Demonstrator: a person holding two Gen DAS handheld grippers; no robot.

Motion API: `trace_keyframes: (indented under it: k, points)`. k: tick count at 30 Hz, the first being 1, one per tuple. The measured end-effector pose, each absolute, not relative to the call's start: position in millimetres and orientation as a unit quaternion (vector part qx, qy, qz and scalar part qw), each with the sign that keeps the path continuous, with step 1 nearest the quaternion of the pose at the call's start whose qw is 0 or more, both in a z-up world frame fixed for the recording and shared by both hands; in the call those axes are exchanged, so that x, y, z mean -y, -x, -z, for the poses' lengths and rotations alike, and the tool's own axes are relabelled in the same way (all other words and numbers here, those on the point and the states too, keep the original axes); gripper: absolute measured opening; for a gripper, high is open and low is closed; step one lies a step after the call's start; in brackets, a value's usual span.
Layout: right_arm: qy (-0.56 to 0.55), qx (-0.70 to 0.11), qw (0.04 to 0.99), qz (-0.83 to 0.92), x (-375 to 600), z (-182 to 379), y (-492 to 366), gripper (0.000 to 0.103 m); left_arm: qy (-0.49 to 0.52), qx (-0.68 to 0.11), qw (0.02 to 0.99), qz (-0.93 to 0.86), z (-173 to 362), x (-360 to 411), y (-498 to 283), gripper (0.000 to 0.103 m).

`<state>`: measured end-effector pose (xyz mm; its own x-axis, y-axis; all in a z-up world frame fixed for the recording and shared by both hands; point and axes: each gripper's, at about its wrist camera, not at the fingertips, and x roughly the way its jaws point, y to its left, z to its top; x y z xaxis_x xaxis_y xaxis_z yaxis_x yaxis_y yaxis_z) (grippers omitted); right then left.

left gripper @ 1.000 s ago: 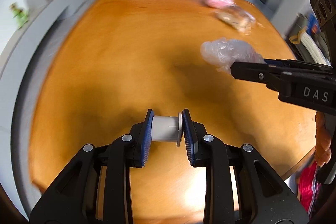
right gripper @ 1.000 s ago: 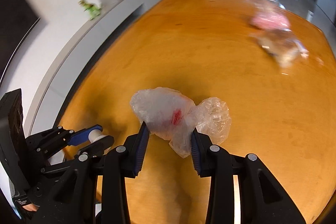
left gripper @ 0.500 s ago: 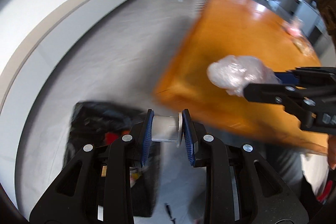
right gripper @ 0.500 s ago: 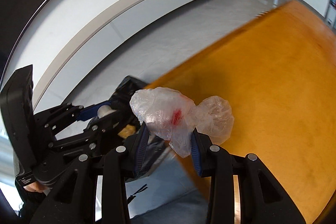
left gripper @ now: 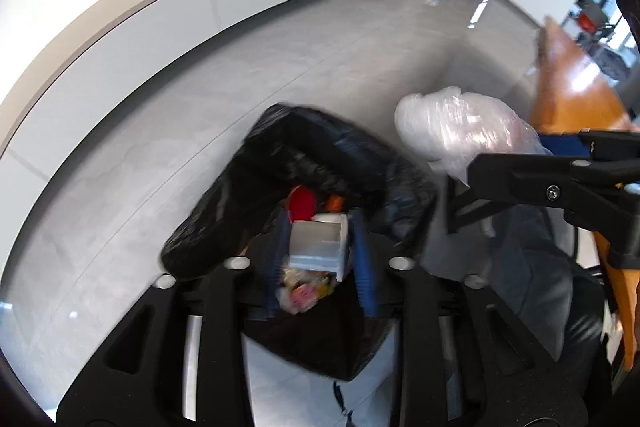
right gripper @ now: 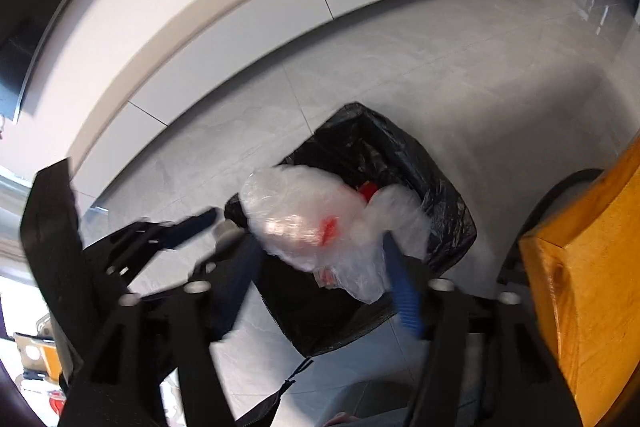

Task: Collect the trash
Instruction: 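Carry the bag and spool to the black trash bag and open both tools, then move both open tools back over the table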

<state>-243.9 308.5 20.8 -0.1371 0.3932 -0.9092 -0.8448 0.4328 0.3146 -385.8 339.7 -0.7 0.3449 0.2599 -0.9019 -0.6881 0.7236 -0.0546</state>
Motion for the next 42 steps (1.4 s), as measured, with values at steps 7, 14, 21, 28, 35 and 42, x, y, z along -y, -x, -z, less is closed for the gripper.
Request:
trace_keyframes:
  k: [7, 14, 21, 28, 35, 42]
  points:
    - [0.197, -0.555, 0.628, -0.509, -303, -27, 255, 0.077, 0.217, -0.469, 0.785, -0.342, -5, -348, 400, 0.097]
    - [0.173, -0.542, 0.644, -0.512, -277, -45, 236, 0.077, 0.198, -0.467, 0.801, -0.32, -15, -330, 387, 0.097]
    - [0.141, -0.528, 0.671, -0.501, -228, -68, 206, 0.077, 0.172, -0.463, 0.821, -0.286, -33, -301, 354, 0.097]
    - [0.097, -0.527, 0.707, -0.461, -157, -80, 154, 0.078, 0.128, -0.466, 0.847, -0.224, -49, -255, 300, 0.097]
    - [0.054, -0.526, 0.751, -0.395, -68, -83, 94, 0.078, 0.106, -0.468, 0.863, -0.16, -57, -203, 233, 0.097]
    - [0.009, -0.532, 0.785, -0.317, 20, -84, 36, 0.078, 0.085, -0.476, 0.87, -0.093, -61, -143, 157, 0.097]
